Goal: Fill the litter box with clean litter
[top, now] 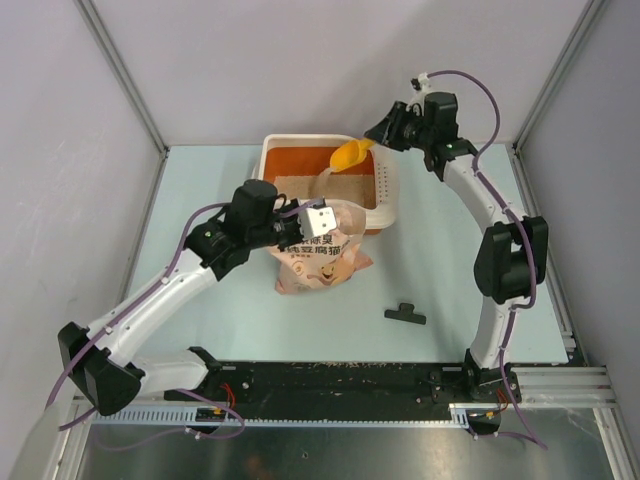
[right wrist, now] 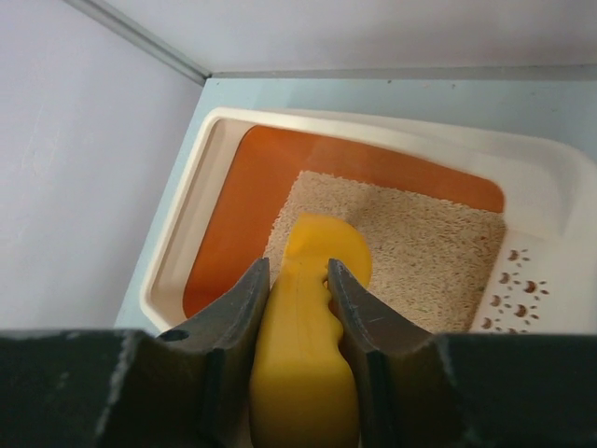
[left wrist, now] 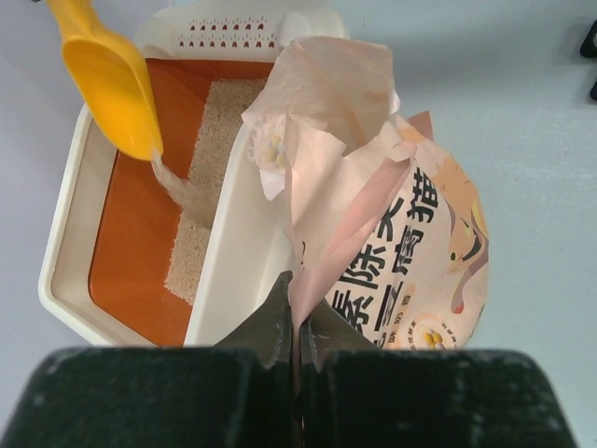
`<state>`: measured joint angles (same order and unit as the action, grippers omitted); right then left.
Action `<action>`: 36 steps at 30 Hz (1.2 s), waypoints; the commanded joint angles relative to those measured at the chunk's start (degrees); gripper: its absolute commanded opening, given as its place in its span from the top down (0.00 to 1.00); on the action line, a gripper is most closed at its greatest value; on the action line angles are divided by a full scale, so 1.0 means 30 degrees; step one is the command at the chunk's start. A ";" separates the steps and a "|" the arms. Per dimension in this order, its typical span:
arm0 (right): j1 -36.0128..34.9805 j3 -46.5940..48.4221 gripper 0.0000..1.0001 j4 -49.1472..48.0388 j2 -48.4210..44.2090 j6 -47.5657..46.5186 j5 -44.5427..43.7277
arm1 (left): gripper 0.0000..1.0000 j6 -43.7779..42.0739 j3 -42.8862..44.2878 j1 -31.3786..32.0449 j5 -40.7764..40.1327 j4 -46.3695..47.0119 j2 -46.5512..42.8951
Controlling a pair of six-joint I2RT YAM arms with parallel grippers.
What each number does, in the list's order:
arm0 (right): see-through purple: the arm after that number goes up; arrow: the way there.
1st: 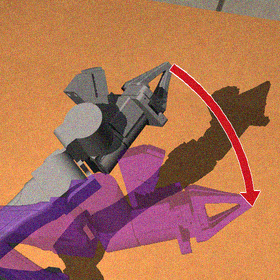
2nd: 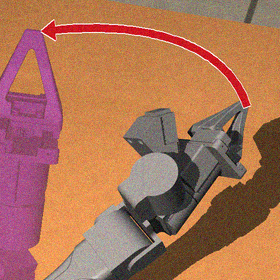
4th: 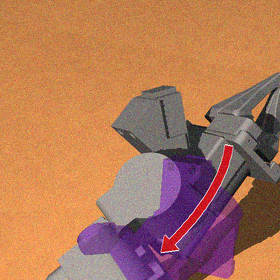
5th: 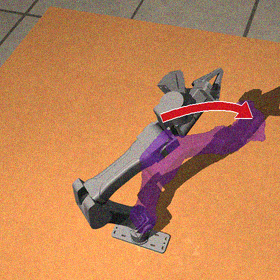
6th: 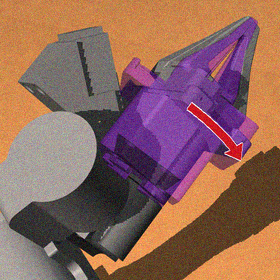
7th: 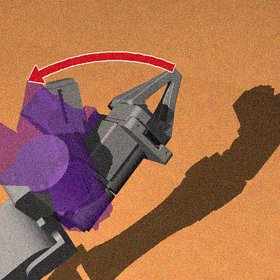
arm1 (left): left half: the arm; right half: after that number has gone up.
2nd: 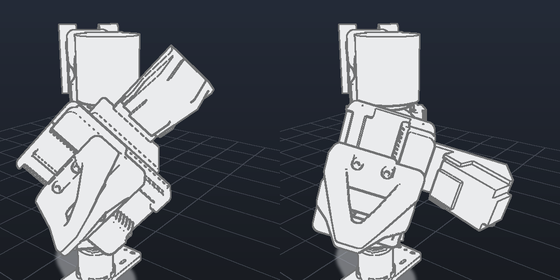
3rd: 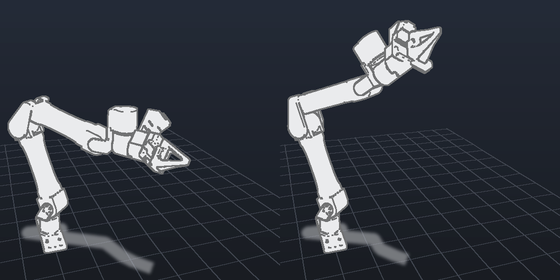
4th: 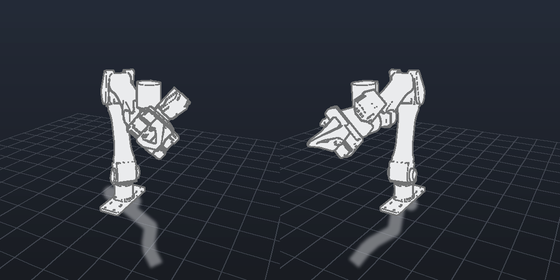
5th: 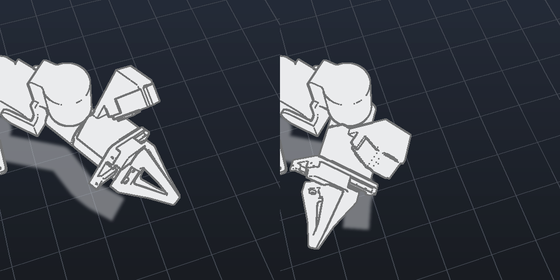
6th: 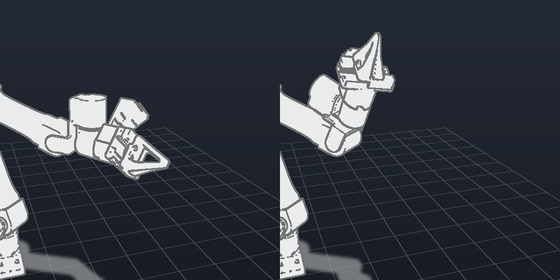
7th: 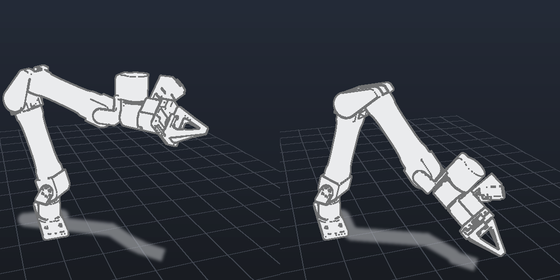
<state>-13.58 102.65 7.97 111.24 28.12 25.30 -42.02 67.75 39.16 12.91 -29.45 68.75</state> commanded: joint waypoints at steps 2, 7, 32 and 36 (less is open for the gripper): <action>-0.0773 -0.0611 1.00 -0.2010 -0.0721 0.0645 0.1816 | 1.00 0.0032 -0.0286 0.0131 0.0942 0.0618 -0.0768; -0.1301 -0.1960 1.00 -0.1926 -0.2155 -0.0693 0.3811 | 1.00 0.0062 -0.0404 0.0132 0.0913 0.0647 -0.0827; 0.0983 -0.1609 1.00 0.9330 -0.8663 -1.0458 0.8970 | 1.00 0.1203 -0.0990 0.0073 0.0824 0.0647 -0.1091; 0.0749 -0.1580 1.00 0.9122 -0.8283 -1.0106 0.8824 | 1.00 0.1496 -0.0873 0.0073 0.0854 0.0647 -0.1091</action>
<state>-10.81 97.27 35.81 87.33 -2.20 49.80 -39.72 65.04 39.18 13.96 -27.99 67.07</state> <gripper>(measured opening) 0.312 0.020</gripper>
